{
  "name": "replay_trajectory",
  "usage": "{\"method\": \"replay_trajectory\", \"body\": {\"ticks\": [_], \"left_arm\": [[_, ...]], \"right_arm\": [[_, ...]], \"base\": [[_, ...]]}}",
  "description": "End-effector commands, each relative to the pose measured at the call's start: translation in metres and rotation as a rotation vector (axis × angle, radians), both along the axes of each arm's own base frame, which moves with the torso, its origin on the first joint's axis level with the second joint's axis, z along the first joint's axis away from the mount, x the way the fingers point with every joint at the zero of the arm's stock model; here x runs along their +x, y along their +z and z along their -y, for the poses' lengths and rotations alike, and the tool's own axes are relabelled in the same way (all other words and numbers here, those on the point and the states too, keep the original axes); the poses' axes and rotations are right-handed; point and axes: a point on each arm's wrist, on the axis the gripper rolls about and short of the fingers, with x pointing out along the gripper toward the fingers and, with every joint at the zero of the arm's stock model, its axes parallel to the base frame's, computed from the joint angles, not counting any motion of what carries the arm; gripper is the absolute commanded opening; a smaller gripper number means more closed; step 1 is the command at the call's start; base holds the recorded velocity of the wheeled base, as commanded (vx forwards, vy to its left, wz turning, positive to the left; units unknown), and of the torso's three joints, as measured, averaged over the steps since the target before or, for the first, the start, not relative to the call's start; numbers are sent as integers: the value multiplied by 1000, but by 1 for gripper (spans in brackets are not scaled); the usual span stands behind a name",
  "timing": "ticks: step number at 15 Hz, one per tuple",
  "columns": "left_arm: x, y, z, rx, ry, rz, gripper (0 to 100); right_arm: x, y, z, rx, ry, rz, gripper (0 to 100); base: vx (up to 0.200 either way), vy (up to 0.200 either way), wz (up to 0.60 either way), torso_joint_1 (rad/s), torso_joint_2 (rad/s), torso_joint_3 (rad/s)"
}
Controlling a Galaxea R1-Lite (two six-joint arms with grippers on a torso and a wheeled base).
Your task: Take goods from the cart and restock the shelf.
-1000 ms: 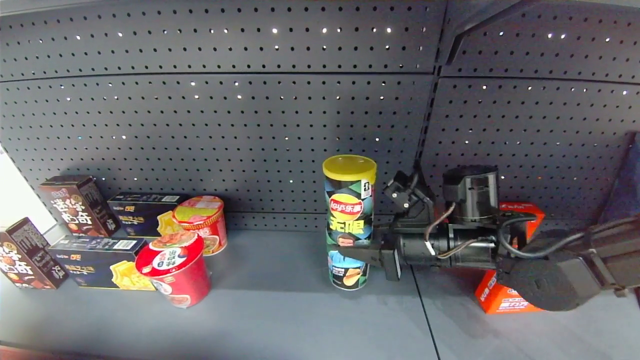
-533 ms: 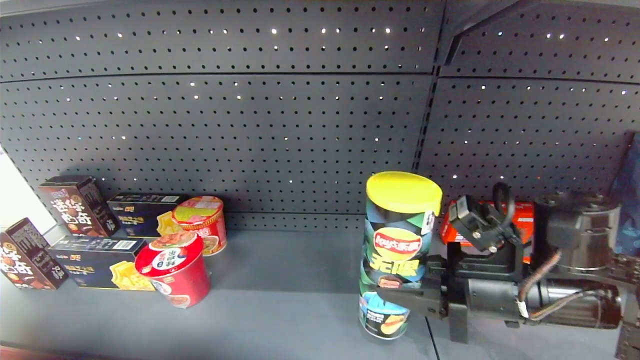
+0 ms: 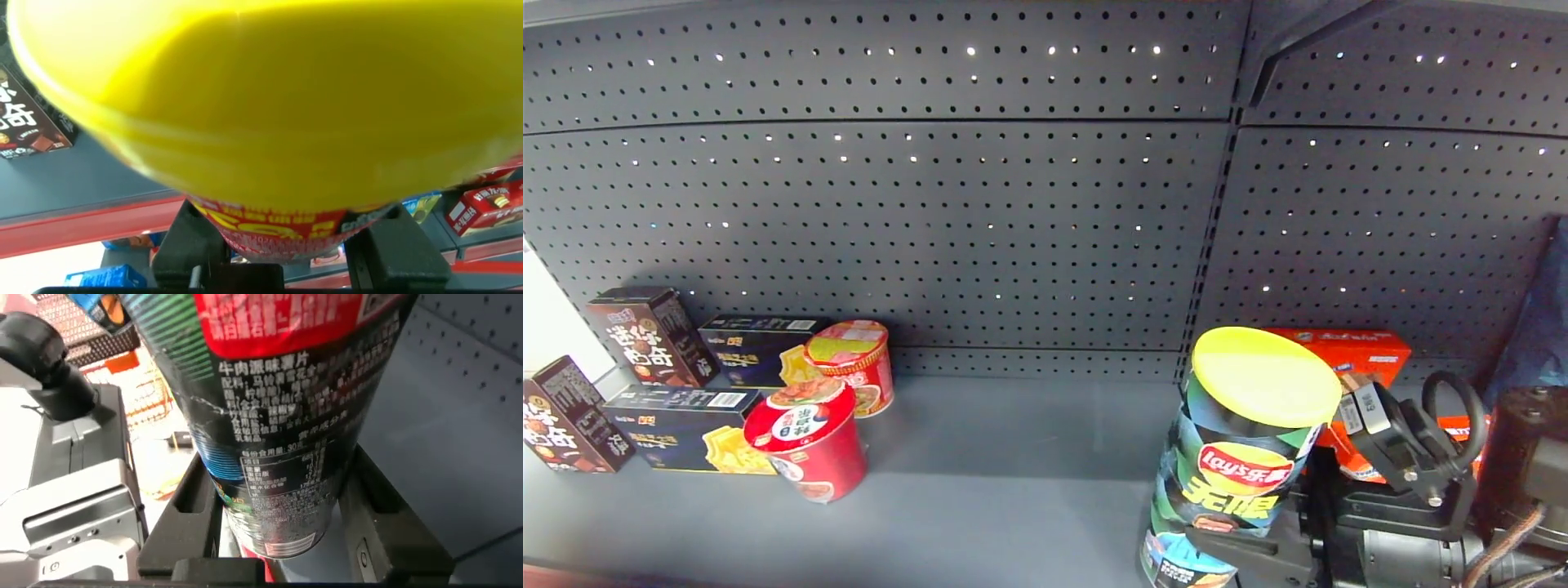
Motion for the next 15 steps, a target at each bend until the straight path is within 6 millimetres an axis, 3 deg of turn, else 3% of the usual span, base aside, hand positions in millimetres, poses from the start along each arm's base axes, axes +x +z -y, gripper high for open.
{"method": "replay_trajectory", "body": {"ticks": [1, 7, 15], "left_arm": [[0, 0, 0, 1, 4, -2, 0], [1, -3, 0, 4, 7, -11, 0], [3, -13, 1, 7, 1, -43, 0]], "right_arm": [[6, -12, -1, -31, -11, -43, 0], [28, -31, -4, -51, -27, -86, 0], [37, -39, -9, -62, -23, -100, 0]], "base": [[0, 0, 0, 0, 0, 0], [0, 0, 0, 0, 0, 0], [0, 0, 0, 0, 0, 0]]}}
